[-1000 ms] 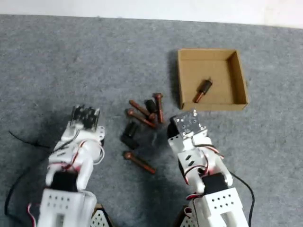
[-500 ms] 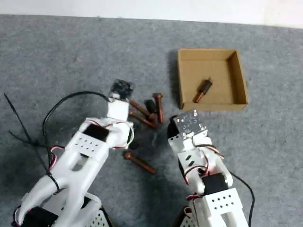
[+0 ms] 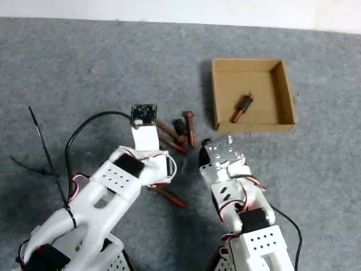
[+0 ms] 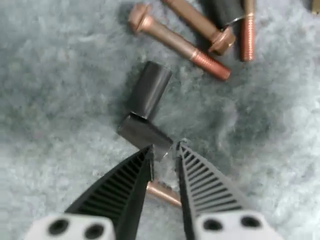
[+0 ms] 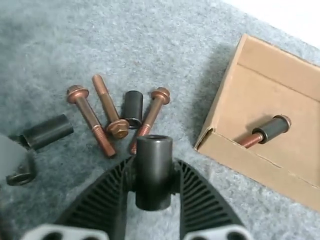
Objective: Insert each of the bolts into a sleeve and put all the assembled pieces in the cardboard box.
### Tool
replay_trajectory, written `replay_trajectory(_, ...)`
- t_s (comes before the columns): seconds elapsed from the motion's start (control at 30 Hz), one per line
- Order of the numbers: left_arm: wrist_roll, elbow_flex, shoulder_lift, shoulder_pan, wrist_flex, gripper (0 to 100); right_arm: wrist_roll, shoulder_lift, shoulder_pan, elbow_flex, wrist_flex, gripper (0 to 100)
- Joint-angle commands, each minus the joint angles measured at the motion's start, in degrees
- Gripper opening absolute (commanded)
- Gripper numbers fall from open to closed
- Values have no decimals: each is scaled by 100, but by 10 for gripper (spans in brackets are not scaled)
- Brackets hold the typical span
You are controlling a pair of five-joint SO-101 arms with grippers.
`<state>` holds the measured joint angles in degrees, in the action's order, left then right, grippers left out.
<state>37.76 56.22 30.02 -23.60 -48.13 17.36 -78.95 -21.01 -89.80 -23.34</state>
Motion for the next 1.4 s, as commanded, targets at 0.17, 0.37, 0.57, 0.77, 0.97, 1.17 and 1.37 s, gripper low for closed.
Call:
replay_trajectory(0.17, 475, -48, 4, -92, -35, 78, 79, -101, 303, 101, 171, 4)
replay_trajectory(0.37, 492, 119, -4, -119, 185, 78, 79, -101, 303, 101, 171, 4)
replay_trajectory(0.57, 501, 699, -4, -127, 826, 78, 79, -101, 303, 92, 171, 4)
replay_trajectory(0.77, 712, 708, -13, -136, 844, 78, 79, -101, 303, 92, 180, 4)
replay_trajectory(0.97, 721, 743, -13, -312, 818, 78, 79, -101, 303, 84, 180, 4)
replay_trajectory(1.17, 712, 857, -409, -831, 985, 113, 79, -101, 303, 84, 180, 4)
replay_trajectory(1.37, 774, -57, -1745, -796, 615, 214, 97, -101, 303, 84, 180, 4)
